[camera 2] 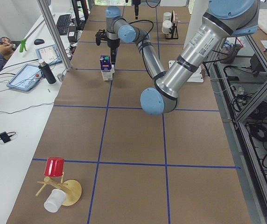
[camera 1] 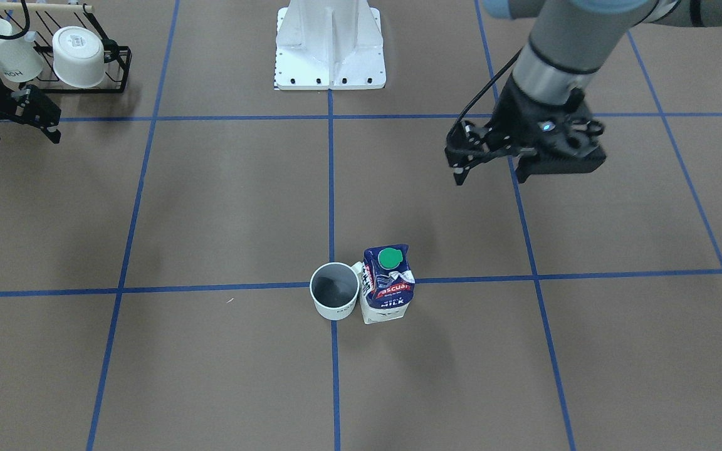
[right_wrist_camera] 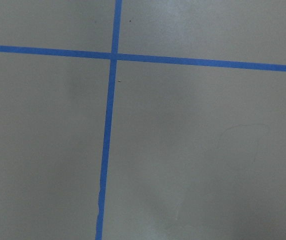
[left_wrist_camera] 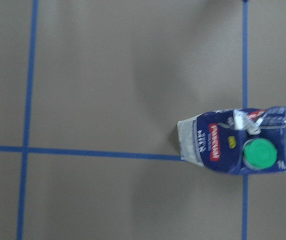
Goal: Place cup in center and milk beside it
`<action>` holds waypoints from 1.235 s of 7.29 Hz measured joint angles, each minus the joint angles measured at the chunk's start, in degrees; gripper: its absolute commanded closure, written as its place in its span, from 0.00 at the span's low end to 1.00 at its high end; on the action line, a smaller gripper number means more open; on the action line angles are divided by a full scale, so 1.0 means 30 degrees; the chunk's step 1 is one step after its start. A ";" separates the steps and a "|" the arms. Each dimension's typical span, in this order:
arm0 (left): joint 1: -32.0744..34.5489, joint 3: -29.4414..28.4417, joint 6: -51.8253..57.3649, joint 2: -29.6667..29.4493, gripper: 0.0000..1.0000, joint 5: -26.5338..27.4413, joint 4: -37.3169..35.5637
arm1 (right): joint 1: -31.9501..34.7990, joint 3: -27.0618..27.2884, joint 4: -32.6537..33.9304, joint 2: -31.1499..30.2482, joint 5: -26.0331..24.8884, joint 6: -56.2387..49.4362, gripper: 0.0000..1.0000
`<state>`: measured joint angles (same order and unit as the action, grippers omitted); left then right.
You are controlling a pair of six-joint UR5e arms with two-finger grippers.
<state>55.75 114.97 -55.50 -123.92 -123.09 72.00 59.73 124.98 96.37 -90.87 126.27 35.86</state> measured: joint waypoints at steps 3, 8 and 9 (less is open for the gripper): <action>0.3000 0.3897 0.7426 0.7068 0.02 -0.0135 -0.0492 | 0.2896 -0.0088 0.0641 -0.0573 0.0873 -0.2985 0.00; 0.4429 0.4006 1.1895 1.0018 0.02 -0.0991 -0.0379 | 0.4075 -0.0471 0.1590 0.0293 0.1329 -0.4727 0.00; 0.4425 0.3966 1.1865 1.0018 0.02 -0.1005 -0.0373 | 0.4083 -0.0485 0.1595 0.0336 0.1344 -0.4717 0.00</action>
<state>69.03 126.87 -19.91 -93.86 -126.10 70.88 71.98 123.52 101.16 -89.86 130.30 21.70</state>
